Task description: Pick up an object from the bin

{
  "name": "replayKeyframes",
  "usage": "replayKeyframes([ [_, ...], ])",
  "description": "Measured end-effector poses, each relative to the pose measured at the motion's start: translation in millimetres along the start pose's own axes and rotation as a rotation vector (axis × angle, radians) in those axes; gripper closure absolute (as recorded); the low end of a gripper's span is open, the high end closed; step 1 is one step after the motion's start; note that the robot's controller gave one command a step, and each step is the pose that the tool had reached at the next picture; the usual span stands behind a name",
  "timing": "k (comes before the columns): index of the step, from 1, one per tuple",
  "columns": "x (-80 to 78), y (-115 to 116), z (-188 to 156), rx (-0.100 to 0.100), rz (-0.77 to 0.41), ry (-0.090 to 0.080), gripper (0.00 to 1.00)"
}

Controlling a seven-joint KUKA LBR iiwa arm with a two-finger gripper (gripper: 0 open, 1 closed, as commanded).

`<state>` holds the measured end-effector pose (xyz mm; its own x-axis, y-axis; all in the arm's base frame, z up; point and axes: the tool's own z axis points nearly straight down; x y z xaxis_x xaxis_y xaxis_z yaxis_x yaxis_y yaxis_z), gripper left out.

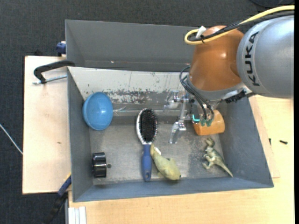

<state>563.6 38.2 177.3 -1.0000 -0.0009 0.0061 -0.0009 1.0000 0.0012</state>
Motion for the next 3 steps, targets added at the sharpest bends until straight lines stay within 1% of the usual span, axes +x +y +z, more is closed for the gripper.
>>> replayKeyframes([
  [1, -24.5, 56.3, 69.5, -0.003, -0.1, -0.036, 0.0],
  [2, -25.1, 54.9, 71.5, 0.0, -0.098, -0.038, 1.0],
  [3, -36.6, 62.0, 26.1, -0.002, -0.036, -0.018, 1.0],
])
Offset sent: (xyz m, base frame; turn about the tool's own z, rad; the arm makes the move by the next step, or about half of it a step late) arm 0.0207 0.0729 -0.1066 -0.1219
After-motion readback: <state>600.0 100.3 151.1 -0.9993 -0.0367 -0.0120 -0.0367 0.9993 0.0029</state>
